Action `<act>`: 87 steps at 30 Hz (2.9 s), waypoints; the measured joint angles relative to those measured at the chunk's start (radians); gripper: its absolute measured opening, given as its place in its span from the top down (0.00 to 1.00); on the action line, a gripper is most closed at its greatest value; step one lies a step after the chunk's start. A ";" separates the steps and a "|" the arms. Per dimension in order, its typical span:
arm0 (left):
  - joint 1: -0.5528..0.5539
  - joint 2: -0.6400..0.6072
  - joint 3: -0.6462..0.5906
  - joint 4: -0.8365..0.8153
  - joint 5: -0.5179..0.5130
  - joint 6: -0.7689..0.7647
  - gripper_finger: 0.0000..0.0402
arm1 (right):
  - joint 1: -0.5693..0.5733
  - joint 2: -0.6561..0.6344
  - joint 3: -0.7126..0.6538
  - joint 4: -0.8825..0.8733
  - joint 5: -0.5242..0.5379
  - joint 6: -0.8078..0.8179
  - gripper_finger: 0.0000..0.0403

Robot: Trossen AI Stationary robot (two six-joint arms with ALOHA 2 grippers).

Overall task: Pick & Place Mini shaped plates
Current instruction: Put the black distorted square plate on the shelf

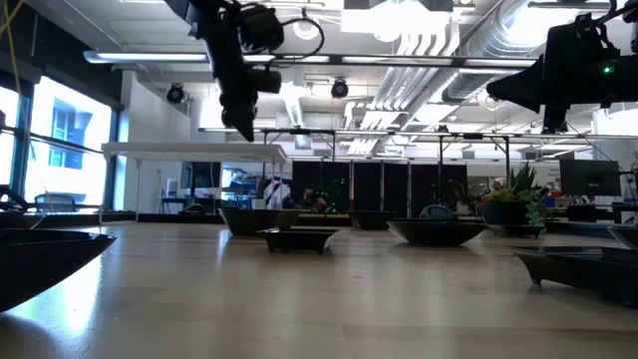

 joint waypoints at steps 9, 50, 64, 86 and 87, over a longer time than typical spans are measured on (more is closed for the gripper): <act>0.000 -0.032 0.166 -0.158 0.254 -0.212 0.82 | 0.000 0.000 0.000 0.000 0.000 0.000 0.96; -0.476 -0.189 -0.516 0.361 0.229 -0.999 0.80 | 0.000 0.001 0.000 -0.008 0.000 -0.001 0.96; -0.228 -0.169 -0.515 0.288 0.367 -1.092 0.61 | 0.000 0.001 0.000 -0.008 0.000 0.000 0.96; -0.216 -0.031 -0.515 0.357 0.459 -1.033 0.90 | 0.000 0.001 0.000 -0.009 0.000 0.000 0.96; -0.216 -0.031 -0.515 0.353 0.461 -1.031 0.94 | 0.000 0.001 0.000 -0.010 0.000 0.000 0.96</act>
